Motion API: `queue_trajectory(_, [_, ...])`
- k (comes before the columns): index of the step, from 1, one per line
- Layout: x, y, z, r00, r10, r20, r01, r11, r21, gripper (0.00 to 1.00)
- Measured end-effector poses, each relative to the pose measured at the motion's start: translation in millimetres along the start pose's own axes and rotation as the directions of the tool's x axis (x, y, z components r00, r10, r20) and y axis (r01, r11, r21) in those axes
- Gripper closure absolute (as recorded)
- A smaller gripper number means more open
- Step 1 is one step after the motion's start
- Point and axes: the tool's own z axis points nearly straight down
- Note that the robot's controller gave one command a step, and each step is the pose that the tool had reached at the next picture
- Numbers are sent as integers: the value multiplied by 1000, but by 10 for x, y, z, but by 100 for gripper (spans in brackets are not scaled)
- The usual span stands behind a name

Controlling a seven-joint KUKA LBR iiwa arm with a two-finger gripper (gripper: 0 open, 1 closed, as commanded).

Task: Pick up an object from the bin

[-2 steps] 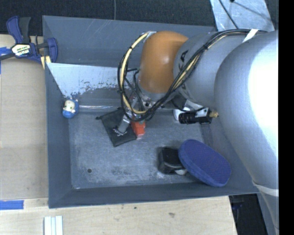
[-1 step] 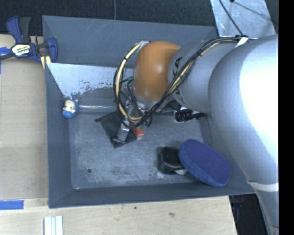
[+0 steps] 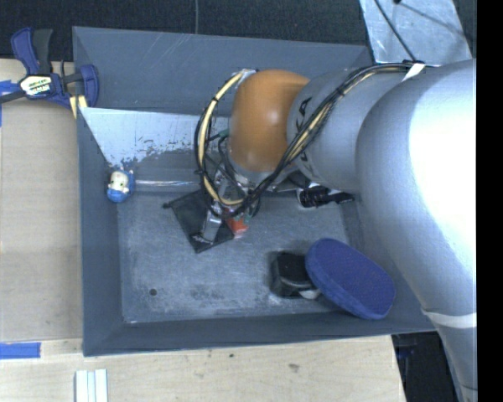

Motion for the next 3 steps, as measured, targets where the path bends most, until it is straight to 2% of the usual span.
queue_trajectory(1, [-10, 2, -12, 1000, 1, 3, -1, 1000, -1, 100])
queue_trajectory(2, [-29, 2, -312, 1000, 2, 4, -2, 1000, -3, 100])
queue_trajectory(3, [-59, 5, -942, 1000, 3, 7, -3, 1000, -5, 100])
